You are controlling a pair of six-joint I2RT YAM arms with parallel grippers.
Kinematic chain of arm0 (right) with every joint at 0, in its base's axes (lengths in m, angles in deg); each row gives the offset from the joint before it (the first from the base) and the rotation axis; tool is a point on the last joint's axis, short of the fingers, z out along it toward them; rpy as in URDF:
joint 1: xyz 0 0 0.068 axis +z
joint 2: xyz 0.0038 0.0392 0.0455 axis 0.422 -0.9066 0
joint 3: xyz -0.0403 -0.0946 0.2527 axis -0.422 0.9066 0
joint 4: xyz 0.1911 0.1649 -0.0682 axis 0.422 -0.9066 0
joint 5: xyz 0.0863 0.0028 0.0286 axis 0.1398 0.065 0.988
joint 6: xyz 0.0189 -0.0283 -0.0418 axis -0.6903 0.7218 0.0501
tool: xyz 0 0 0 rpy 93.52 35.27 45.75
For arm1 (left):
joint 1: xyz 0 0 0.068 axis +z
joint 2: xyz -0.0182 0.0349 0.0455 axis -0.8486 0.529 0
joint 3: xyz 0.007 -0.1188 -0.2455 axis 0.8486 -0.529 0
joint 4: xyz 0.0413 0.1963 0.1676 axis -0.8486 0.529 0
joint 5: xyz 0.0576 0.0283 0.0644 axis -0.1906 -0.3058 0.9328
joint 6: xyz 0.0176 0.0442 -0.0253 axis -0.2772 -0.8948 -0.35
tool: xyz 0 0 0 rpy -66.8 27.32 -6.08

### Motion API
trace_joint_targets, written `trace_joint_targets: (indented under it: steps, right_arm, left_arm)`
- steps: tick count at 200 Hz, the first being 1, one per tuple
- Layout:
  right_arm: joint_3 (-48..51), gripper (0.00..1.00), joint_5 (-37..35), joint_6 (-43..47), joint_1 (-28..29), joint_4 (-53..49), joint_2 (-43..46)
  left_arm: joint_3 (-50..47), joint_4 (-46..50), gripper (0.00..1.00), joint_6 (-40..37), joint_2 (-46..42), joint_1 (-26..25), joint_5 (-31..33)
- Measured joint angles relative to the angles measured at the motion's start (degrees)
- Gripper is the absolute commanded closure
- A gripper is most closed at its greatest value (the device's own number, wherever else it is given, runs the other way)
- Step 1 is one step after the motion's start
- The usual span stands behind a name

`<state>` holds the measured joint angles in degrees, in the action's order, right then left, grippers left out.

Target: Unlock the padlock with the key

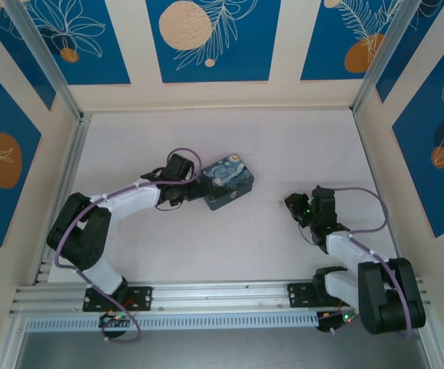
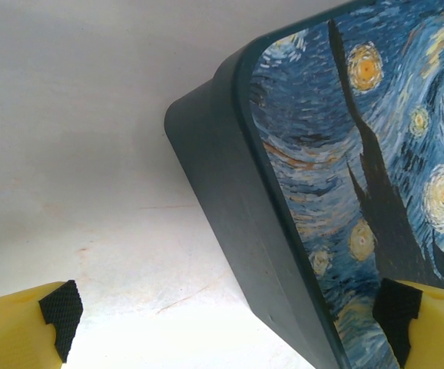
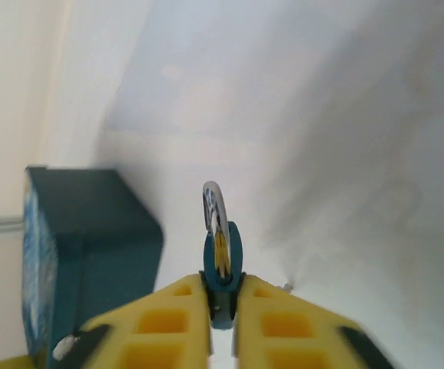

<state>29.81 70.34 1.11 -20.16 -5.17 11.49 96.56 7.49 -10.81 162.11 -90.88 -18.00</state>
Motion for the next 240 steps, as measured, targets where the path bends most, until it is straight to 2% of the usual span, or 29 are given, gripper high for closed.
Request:
trace_joint_targets:
  steps: [26, 82, 107, 127, 132, 145, 151, 173, 199, 218, 240]
  right_arm:
    - [0.22, 0.53, 2.93, 1.51, -4.15, -4.24, 2.82]
    - [0.15, 0.29, 6.93, 3.08, -7.43, -10.88, 10.58]
    - [-0.66, 0.19, 7.43, 3.56, -7.93, -14.38, 13.46]
    - [-3.39, 0.16, 7.61, 4.74, -8.39, -17.35, 14.45]
    - [-4.28, 0.11, 7.58, 5.07, -8.59, -18.12, 14.56]
    - [-6.73, 0.09, 7.54, 6.47, -9.05, -19.78, 14.62]
    - [-8.07, 0.00, 7.34, 7.23, -9.25, -20.74, 14.62]
    - [-13.81, 0.00, 5.77, 10.99, -9.81, -24.68, 13.60]
    - [-24.44, 0.00, 1.68, 17.22, -9.94, -30.62, 6.73]
    - [-29.46, 0.00, -3.87, 21.55, -9.97, -31.91, 2.23]
    - [-28.35, 0.00, -11.78, 25.31, -9.79, -29.18, 1.16]
  left_arm:
    - [0.00, 0.42, 0.00, 0.02, -0.33, 0.00, 0.04]
    - [-0.09, 6.08, 0.00, -0.15, -3.19, -0.04, 0.79]
    - [-0.11, 10.84, 0.00, -0.66, -6.56, -0.02, 2.62]
    - [-0.07, 13.79, 0.00, -1.79, -10.40, 0.44, 4.17]
    - [-0.04, 14.51, 0.00, -2.19, -11.41, 0.70, 4.63]
    - [0.11, 16.15, 0.00, -3.26, -14.10, 1.36, 5.92]
    - [0.28, 16.87, 0.00, -3.82, -15.30, 1.84, 6.56]
    - [0.94, 18.58, 0.00, -6.36, -18.97, 4.61, 9.38]
    - [0.79, 18.88, 0.00, -10.21, -22.38, 8.52, 13.79]
    - [-2.16, 15.50, 0.00, -14.29, -25.59, 10.21, 18.56]
    - [-10.01, 7.93, 0.00, -21.27, -31.08, 11.15, 24.44]
